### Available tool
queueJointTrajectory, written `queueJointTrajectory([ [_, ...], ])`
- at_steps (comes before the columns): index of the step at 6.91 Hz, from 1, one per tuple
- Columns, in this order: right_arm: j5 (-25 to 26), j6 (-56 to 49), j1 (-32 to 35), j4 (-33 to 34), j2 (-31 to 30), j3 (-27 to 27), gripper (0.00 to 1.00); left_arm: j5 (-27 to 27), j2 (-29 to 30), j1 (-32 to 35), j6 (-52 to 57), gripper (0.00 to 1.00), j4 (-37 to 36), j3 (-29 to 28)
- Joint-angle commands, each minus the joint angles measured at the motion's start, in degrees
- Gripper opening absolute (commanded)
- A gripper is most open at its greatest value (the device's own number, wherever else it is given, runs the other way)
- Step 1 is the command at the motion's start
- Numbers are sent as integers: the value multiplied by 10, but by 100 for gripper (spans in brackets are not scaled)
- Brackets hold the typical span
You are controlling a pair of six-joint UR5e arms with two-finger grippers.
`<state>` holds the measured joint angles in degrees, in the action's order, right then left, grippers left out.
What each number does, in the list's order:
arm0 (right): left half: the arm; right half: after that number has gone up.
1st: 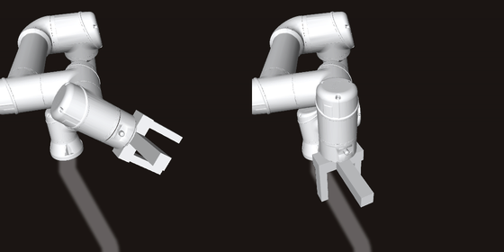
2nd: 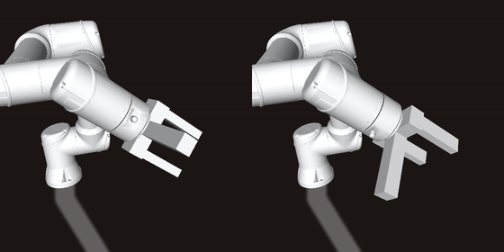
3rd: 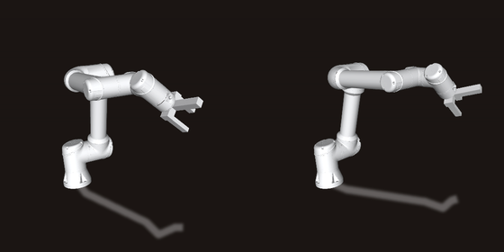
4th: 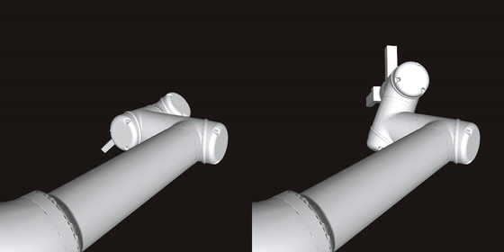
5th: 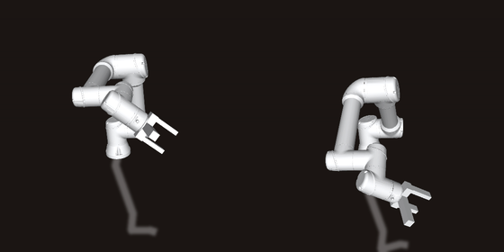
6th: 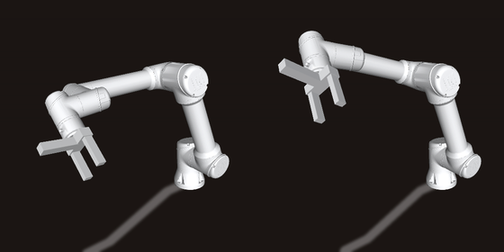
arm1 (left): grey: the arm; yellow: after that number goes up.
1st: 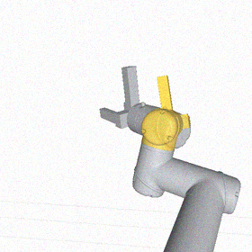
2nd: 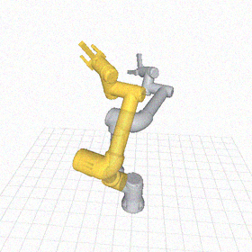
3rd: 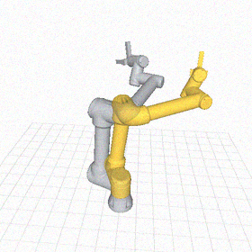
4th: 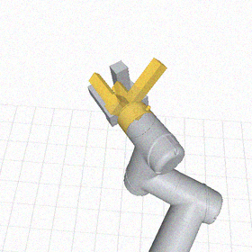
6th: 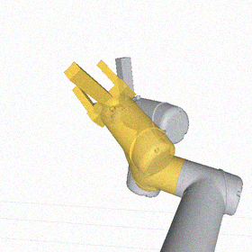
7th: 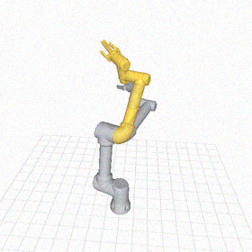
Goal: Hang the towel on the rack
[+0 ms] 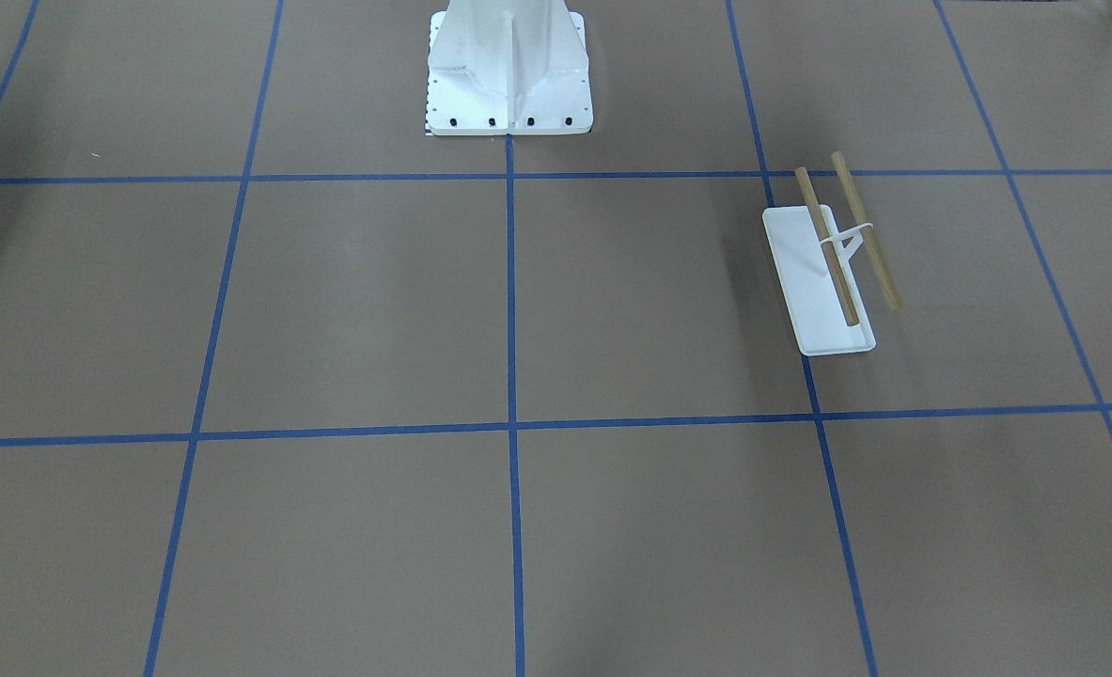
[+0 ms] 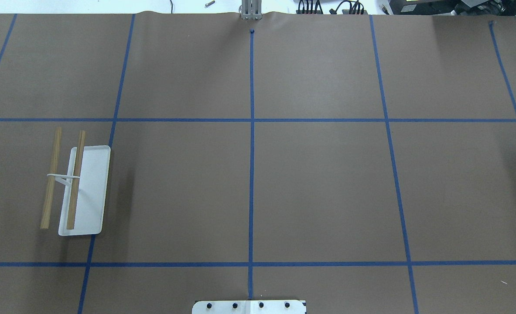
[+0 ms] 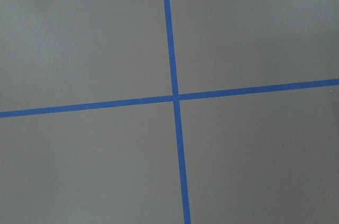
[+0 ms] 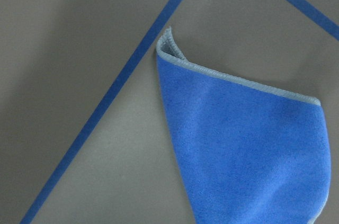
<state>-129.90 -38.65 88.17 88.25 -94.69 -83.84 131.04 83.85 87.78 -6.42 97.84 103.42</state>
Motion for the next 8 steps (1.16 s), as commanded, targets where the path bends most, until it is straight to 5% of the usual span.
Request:
queueJointTrajectory([
  [1, -4, 122, -14, -112, 11, 44, 100, 0, 0, -1, 0, 98, 1, 0],
  [5, -24, 278, -76, -139, 28, 65, 100, 0, 0, -4, 0, 98, 1, -2],
  [8, -22, 283, -100, -140, 61, 116, 97, 0, 0, -4, 1, 98, 1, -2],
])
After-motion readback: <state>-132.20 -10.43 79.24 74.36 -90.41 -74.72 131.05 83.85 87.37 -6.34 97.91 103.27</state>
